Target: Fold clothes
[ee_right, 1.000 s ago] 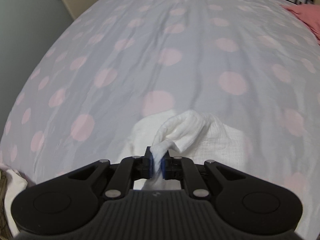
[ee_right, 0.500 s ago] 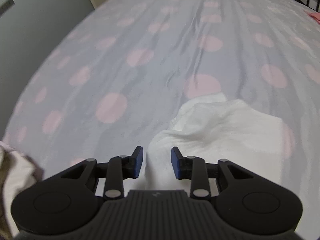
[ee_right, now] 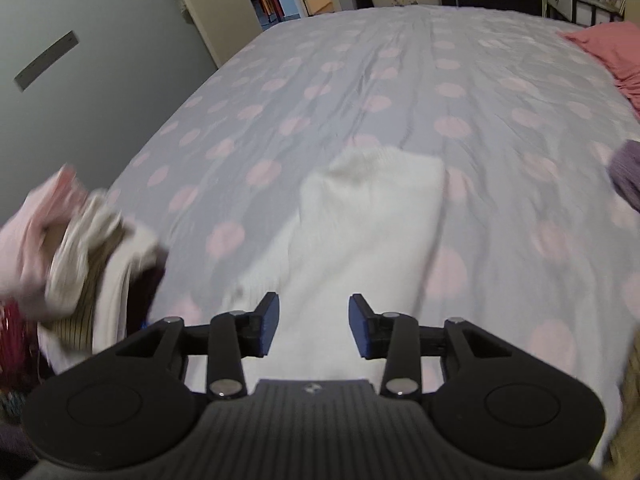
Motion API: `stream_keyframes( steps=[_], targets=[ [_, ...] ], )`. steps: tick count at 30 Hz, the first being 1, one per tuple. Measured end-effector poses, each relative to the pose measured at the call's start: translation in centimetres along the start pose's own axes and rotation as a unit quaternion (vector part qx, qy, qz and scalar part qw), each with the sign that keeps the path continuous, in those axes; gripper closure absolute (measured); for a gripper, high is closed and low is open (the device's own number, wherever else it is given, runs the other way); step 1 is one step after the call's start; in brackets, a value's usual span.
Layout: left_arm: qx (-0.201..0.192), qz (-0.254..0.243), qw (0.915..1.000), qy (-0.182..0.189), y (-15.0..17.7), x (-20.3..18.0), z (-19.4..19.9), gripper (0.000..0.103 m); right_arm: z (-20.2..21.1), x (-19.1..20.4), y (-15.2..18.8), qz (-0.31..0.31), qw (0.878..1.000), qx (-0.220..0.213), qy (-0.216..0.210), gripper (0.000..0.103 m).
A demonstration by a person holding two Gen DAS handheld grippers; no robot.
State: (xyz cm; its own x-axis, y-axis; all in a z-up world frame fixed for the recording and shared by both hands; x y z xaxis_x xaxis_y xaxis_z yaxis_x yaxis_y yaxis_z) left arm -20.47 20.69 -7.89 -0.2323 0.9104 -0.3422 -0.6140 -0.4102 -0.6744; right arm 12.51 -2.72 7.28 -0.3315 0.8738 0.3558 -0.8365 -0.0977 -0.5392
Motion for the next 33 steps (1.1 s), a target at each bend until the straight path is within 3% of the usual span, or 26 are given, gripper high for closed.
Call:
stream_keyframes(
  steps=[1,4,9,13,15,16,18,22,28,31,32,33],
  targets=[
    [0.000,-0.017,0.9998,0.008,-1.0,-0.7,-0.5,0.059,1.2,-0.3,1.9,0.005,1.000,-0.001,0.001,0.059],
    [-0.001,-0.070,0.9971,0.031,-3.9,-3.0,-2.0,0.043,3.7,-1.3,7.4,0.019,1.000,0.001,-0.004,0.059],
    [-0.003,-0.156,0.9853,0.069,-8.8,-6.7,-4.5,0.043,6.6,-4.1,15.9,-0.033,0.999,-0.015,-0.024,0.058],
    [-0.009,-0.211,0.9731,0.091,-12.9,-9.5,-7.6,0.045,6.9,-5.6,20.9,-0.097,0.995,-0.035,-0.012,0.058],
    [-0.012,-0.215,0.9718,0.096,-14.9,-10.4,-11.0,0.053,6.8,-5.7,22.4,-0.113,0.992,-0.052,-0.010,0.058],
    [-0.010,-0.215,0.9714,0.100,-15.8,-10.7,-12.8,0.066,6.7,-5.8,23.1,-0.121,0.991,-0.060,-0.007,0.058],
    [0.004,-0.224,0.9695,0.098,-17.0,-11.4,-15.9,0.082,5.9,-5.6,24.1,-0.127,0.990,-0.067,-0.002,0.058],
    [0.016,-0.254,0.9641,0.074,-18.4,-12.7,-20.4,0.082,3.8,-5.5,25.7,-0.144,0.987,-0.064,-0.004,0.058],
    [0.073,-0.247,0.9646,0.058,-18.3,-12.3,-25.6,0.076,0.2,-4.8,27.6,-0.154,0.987,-0.034,-0.028,0.058],
    [0.082,-0.229,0.9672,0.072,-18.2,-11.8,-26.8,0.075,-0.4,-4.7,27.8,-0.145,0.989,-0.027,-0.030,0.058],
    [0.078,-0.224,0.9677,0.084,-18.4,-11.7,-26.8,0.095,-0.6,-4.9,27.9,-0.150,0.988,-0.025,-0.032,0.058],
    [0.061,-0.221,0.9696,0.087,-18.4,-11.4,-26.3,0.103,-0.6,-5.1,28.0,-0.156,0.987,-0.025,-0.034,0.058]
  ],
)
Point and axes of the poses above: each gripper's, at about its wrist camera, not at the fingertips, and z roughly against the way its jaws point, x to its left, y to its underside, the point moved 3 cm from there along -z, roughly the way its jaws point, and after that the axes turned 9 degrees about -z, right-handed, at the moved point
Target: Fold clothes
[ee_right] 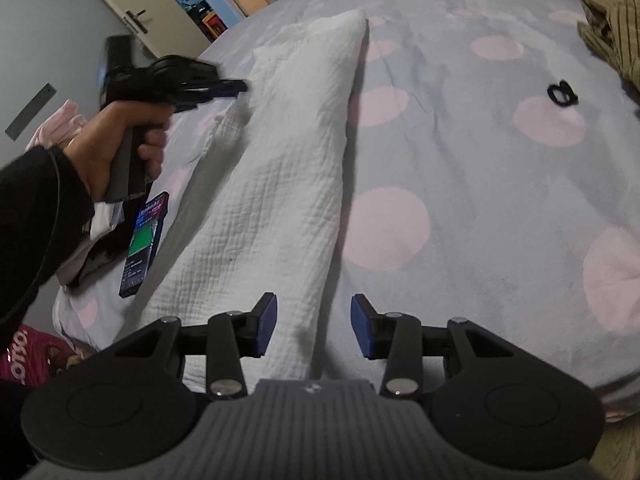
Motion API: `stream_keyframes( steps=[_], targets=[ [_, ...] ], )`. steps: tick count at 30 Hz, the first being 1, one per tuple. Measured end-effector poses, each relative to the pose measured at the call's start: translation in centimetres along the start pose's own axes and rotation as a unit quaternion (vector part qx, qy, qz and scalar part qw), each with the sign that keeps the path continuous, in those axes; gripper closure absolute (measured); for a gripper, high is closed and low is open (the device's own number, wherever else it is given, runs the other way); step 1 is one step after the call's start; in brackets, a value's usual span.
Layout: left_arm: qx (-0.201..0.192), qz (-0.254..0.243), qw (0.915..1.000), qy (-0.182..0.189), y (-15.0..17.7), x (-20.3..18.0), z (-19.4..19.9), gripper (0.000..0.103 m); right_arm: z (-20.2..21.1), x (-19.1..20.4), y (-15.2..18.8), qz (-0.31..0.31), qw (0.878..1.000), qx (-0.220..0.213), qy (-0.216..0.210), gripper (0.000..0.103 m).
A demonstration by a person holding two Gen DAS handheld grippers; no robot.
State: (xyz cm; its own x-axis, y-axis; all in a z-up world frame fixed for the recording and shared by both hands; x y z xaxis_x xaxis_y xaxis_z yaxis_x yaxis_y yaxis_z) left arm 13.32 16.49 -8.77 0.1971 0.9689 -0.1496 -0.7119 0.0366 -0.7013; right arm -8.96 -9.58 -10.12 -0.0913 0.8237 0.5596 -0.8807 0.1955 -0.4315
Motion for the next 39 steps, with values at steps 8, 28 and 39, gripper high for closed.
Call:
stream_keyframes(
  steps=[8,28,39],
  targets=[
    [-0.042,0.069,0.9929,-0.088,2.4,3.8,2.4,0.103,-0.6,-0.5,0.7,-0.006,1.000,0.009,-0.006,0.058],
    [0.011,0.040,0.9987,-0.030,13.4,-0.3,17.7,0.054,-0.9,1.3,2.7,0.028,0.999,0.038,0.008,0.055],
    [0.094,0.097,0.9903,0.032,25.1,-1.3,22.5,0.050,0.0,0.9,5.9,0.021,0.996,0.090,0.001,0.053]
  ],
)
Point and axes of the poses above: each gripper's, at about its wrist camera, not at the fingertips, and z roughly against the way its jaws point, x to its left, y to its underside, the point moved 3 cm from there along -z, roughly the way its jaws point, and after that the axes turned 9 degrees about -z, right-handed, at the moved point
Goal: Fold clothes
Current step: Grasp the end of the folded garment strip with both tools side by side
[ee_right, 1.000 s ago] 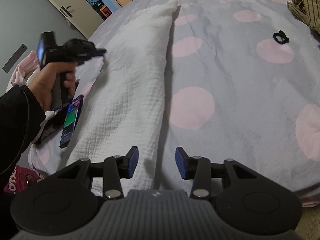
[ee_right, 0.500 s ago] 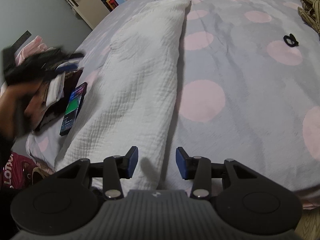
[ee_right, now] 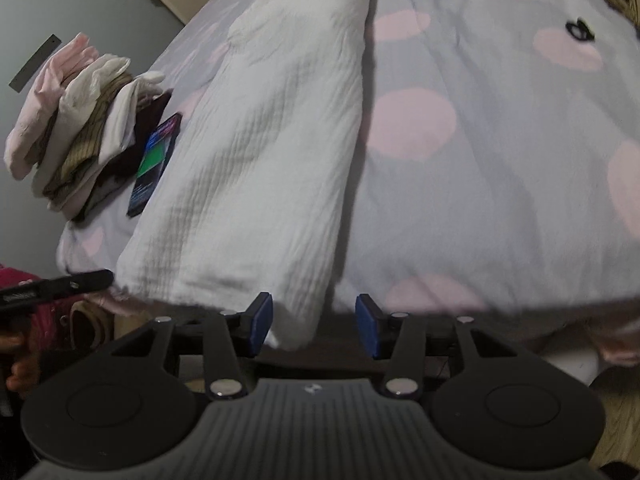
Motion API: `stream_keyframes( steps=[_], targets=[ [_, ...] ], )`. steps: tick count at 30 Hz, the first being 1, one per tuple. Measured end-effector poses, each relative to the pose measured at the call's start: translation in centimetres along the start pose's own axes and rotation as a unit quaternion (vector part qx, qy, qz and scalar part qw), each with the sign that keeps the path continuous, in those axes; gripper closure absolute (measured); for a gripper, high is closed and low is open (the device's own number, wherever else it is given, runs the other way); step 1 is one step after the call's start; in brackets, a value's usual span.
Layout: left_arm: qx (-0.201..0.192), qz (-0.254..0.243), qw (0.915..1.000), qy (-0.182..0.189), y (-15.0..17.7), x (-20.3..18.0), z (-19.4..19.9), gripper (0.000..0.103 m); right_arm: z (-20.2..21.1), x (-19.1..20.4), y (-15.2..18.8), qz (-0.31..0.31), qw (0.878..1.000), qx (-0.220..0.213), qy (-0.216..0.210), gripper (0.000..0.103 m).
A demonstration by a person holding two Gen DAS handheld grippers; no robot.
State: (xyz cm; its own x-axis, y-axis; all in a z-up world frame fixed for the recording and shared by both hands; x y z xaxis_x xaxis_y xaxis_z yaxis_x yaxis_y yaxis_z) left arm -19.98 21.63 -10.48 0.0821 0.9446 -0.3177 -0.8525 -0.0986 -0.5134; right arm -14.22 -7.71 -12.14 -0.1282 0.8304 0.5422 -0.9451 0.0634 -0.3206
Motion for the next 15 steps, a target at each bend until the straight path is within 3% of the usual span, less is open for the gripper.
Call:
stream_keyframes(
  steps=[5,12,15],
  targets=[
    [0.007,0.080,0.9953,0.055,1.4,2.3,-1.0,0.050,-0.7,0.2,0.4,-0.047,0.998,0.007,-0.029,0.053],
    [-0.054,0.128,0.9883,0.063,0.2,4.1,-0.2,0.050,-1.0,0.3,0.6,-0.060,0.998,-0.001,-0.020,0.054],
    [-0.055,0.137,0.9867,0.069,0.0,4.5,-1.3,0.050,-1.0,0.4,0.5,-0.059,0.998,-0.011,-0.022,0.060]
  ],
)
Point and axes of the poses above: each gripper's, at about its wrist camera, not at the fingertips, and z roughly against the way its jaws point, x to its left, y to its underside, the point moved 3 cm from there along -z, roughly the way its jaws point, and after that the axes turned 9 degrees about -z, right-handed, at the moved point
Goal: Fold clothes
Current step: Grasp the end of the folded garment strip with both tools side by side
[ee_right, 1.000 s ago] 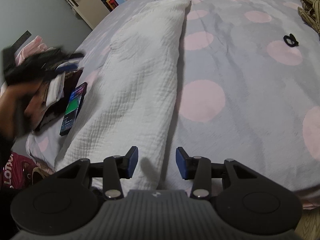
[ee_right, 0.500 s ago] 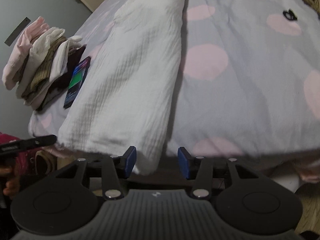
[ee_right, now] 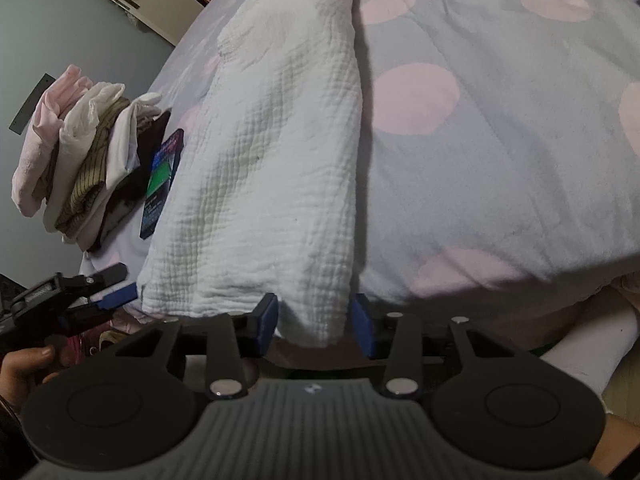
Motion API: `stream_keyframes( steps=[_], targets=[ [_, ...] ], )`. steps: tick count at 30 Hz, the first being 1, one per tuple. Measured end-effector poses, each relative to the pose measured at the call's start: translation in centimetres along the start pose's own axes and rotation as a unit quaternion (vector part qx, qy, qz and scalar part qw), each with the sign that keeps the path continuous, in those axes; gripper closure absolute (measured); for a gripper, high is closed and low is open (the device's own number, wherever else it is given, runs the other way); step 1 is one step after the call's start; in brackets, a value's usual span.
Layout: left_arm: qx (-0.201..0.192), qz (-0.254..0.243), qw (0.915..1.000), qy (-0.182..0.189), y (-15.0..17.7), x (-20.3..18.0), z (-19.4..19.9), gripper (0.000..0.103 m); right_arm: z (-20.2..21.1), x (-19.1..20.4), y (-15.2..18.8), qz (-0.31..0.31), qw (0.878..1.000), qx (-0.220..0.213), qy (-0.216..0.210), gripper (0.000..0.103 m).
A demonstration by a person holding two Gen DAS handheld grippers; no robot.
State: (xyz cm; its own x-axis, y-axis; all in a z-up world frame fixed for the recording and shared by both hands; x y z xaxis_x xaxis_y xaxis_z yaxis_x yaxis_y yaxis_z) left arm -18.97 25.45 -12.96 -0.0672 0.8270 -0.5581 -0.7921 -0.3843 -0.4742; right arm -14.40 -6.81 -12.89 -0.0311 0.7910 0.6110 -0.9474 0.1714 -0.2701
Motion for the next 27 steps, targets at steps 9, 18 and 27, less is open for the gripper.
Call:
stream_keyframes(
  steps=[9,18,27],
  targets=[
    [0.004,-0.046,0.9987,0.021,0.3,-1.0,0.6,0.102,2.1,0.3,-0.3,0.040,0.999,0.003,0.012,0.099],
    [0.040,-0.068,0.9967,0.020,1.9,-2.2,0.3,0.102,3.7,-2.9,-1.4,0.004,0.999,0.019,0.048,0.099],
    [0.082,-0.089,0.9926,-0.009,3.6,-2.1,-1.7,0.076,3.0,-3.6,-1.6,-0.006,0.999,-0.004,0.040,0.060]
  ],
)
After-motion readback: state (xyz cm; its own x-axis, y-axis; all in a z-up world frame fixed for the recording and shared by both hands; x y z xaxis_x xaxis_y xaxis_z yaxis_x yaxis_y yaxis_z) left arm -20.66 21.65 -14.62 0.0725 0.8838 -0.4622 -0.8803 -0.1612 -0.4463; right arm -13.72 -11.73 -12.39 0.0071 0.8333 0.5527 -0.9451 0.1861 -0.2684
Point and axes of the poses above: each gripper's, at about its wrist camera, not at the fingertips, and z roughly against the way its jaws point, x to its left, y to its underside, the point moved 3 cm from there along -z, roughly the way its jaws point, and after that the axes turned 9 degrees about -z, right-handed, at the moved point
